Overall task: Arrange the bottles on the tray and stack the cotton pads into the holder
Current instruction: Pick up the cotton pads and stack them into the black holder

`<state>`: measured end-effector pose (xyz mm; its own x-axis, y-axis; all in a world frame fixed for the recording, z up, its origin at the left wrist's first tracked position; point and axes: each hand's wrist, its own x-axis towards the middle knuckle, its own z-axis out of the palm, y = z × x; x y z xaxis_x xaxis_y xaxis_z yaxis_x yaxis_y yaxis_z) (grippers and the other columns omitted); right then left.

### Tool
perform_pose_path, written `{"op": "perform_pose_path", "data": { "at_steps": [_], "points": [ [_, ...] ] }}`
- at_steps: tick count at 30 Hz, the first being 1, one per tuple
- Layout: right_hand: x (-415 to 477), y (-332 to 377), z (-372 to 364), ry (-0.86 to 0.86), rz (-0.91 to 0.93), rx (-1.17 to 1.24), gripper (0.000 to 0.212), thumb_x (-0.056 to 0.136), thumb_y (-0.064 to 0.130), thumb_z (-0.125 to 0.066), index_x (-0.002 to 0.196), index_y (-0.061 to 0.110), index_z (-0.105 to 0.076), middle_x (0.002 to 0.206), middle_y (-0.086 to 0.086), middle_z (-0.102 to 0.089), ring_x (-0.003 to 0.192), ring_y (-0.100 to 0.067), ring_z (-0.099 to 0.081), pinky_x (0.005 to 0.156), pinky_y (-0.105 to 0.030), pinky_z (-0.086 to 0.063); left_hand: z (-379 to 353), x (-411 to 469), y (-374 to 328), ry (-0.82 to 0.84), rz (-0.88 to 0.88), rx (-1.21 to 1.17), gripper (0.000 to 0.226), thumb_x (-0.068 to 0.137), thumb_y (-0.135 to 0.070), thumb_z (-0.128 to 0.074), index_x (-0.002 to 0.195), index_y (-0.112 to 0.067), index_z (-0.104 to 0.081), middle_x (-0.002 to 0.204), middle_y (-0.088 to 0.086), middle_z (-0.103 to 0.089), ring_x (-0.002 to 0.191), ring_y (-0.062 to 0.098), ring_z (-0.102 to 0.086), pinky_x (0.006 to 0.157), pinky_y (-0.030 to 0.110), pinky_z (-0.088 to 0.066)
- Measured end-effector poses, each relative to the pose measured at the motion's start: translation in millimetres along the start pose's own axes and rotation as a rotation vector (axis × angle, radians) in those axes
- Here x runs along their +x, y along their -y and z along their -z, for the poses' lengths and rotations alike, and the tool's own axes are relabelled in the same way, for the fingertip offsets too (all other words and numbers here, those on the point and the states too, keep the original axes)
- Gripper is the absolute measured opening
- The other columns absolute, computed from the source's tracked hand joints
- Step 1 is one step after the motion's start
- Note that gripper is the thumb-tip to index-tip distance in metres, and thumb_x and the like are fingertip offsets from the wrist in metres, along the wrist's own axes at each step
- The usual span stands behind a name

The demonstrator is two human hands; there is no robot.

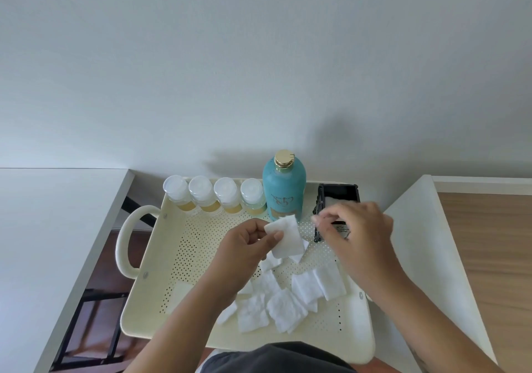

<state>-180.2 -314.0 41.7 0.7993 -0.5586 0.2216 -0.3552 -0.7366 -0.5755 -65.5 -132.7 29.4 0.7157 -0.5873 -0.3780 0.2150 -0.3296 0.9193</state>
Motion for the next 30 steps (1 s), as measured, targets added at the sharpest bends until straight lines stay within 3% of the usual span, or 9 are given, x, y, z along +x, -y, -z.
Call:
{"op": "perform_pose_path", "data": {
  "at_steps": [3,5,7,11,13,18,21,25,30],
  "points": [
    [-8,12,-6,0.167,-0.082,0.224,0.022,0.081,0.053,-0.064,0.094,0.035,-0.065,0.084,0.023,-0.064,0.092,-0.009,-0.053,0.081,-0.034,-0.037,-2,2,-3,0.048,-0.018,-0.020,0.009,0.086,-0.030,-0.074,0.084,-0.021,-0.073,0.062,-0.013,-0.062,0.053,0.006,-0.045,0.057,0.025,-0.037],
    [-9,15,-7,0.235,-0.138,0.350,0.008,0.084,0.043,-0.066,0.089,0.041,-0.062,0.084,0.019,-0.063,0.092,-0.009,-0.054,0.078,-0.029,-0.044,-4,4,-4,0.075,-0.030,-0.005,0.010,0.085,-0.032,-0.075,0.085,-0.023,-0.074,0.063,-0.013,-0.063,0.055,0.006,-0.046,0.057,0.024,-0.038],
    [-6,14,-6,0.241,-0.147,0.398,0.008,0.087,0.034,-0.066,0.081,0.038,-0.061,0.081,0.013,-0.064,0.085,-0.010,-0.057,0.072,-0.027,-0.047,-4,8,-4,0.073,-0.032,0.015,0.008,0.083,-0.034,-0.076,0.087,-0.027,-0.074,0.067,-0.012,-0.065,0.058,0.008,-0.049,0.059,0.025,-0.041],
    [7,3,8,0.156,-0.169,0.392,0.009,0.089,0.027,-0.064,0.080,0.026,-0.062,0.064,0.012,-0.062,0.055,-0.002,-0.052,0.051,-0.014,-0.039,2,17,7,-0.030,0.002,0.071,0.016,0.082,-0.034,-0.078,0.096,-0.035,-0.072,0.083,-0.003,-0.074,0.060,0.002,-0.056,0.059,0.014,-0.047],
    [15,-7,16,0.113,-0.208,0.369,0.010,0.090,0.027,-0.062,0.080,0.026,-0.061,0.059,0.009,-0.059,0.050,-0.003,-0.046,0.048,-0.016,-0.037,7,24,17,-0.104,0.026,0.138,0.015,0.083,-0.033,-0.076,0.097,-0.032,-0.071,0.086,-0.002,-0.073,0.058,-0.003,-0.056,0.056,0.011,-0.047],
    [31,-28,26,0.092,-0.292,0.214,0.010,0.091,0.027,-0.059,0.083,0.022,-0.061,0.078,0.010,-0.062,0.051,-0.003,-0.049,0.050,-0.022,-0.033,16,38,49,-0.218,0.063,0.434,0.013,0.087,-0.029,-0.072,0.098,-0.025,-0.067,0.095,-0.010,-0.068,0.076,0.008,-0.059,0.065,0.020,-0.043],
    [35,-33,25,0.113,-0.311,0.183,0.008,0.091,0.025,-0.059,0.083,0.023,-0.061,0.083,0.005,-0.064,0.071,-0.009,-0.055,0.057,-0.024,-0.038,12,42,63,-0.194,0.039,0.593,0.020,0.088,-0.028,-0.070,0.106,-0.022,-0.065,0.103,-0.007,-0.064,0.091,0.011,-0.060,0.071,0.020,-0.041],
    [37,-31,16,0.178,-0.321,0.116,0.010,0.089,0.024,-0.059,0.079,0.025,-0.060,0.087,0.002,-0.060,0.092,-0.027,-0.054,0.078,-0.039,-0.047,1,46,71,-0.157,0.008,0.776,0.032,0.089,-0.030,-0.067,0.119,-0.023,-0.061,0.112,-0.006,-0.059,0.095,0.011,-0.058,0.079,0.029,-0.050],
    [38,-26,8,0.173,-0.264,-0.051,0.011,0.089,0.024,-0.059,0.080,0.018,-0.063,0.084,-0.002,-0.056,0.089,-0.030,-0.050,0.076,-0.040,-0.046,-5,50,72,-0.143,0.018,0.915,0.033,0.090,-0.034,-0.063,0.121,-0.023,-0.060,0.117,-0.007,-0.057,0.096,0.015,-0.062,0.080,0.037,-0.055]
  ]
}}
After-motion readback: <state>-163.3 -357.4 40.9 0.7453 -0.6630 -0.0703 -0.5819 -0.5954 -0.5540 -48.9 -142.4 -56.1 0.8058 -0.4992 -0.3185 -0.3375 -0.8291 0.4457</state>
